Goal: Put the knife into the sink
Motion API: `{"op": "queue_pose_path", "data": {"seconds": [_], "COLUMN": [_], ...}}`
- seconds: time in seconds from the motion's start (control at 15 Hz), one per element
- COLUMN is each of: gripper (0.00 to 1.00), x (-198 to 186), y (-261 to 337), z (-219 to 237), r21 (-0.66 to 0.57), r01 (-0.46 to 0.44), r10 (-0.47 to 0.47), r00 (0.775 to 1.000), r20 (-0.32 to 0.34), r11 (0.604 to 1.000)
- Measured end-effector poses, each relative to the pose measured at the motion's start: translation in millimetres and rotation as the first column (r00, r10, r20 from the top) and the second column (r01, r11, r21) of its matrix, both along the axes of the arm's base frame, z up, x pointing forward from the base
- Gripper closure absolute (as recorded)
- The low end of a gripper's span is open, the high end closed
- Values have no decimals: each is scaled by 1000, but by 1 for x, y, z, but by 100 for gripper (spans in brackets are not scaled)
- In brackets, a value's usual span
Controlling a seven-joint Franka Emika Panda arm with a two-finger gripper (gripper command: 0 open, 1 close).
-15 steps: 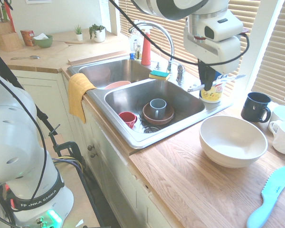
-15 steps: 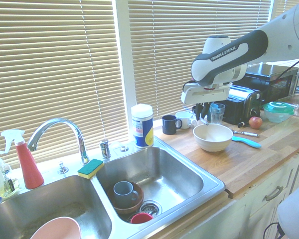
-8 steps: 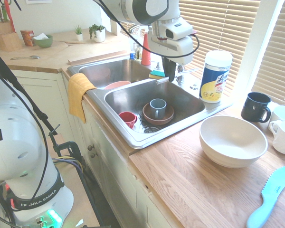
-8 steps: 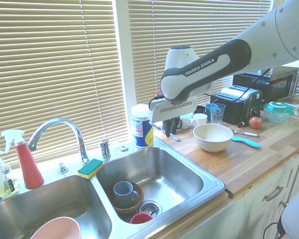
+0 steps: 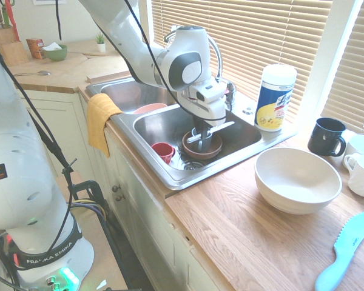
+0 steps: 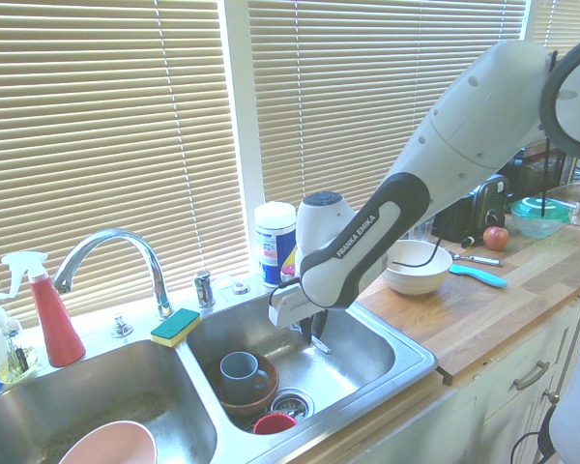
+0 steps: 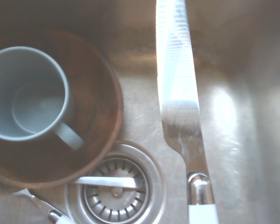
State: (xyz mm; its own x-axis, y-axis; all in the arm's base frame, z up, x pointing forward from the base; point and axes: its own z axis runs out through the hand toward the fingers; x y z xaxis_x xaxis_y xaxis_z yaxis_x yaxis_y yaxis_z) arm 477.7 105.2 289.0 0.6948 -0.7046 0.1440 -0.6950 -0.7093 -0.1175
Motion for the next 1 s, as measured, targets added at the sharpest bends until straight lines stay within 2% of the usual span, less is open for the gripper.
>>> {"op": "queue_pose_path", "data": {"seconds": [0.33,0.67,0.73,1.0], "gripper": [100,100,0,0], "x": [17,38,41,44], "y": [26,49,52,51], "z": [-68,-113,-117,-120], "r21": [-5,-18,-19,-22], "r01": [17,49,59,87], "r10": [-17,-50,-60,-87], "r00": [1000,998,998,996], "r20": [-22,-30,-32,-32], "r11": [1000,999,998,996]}}
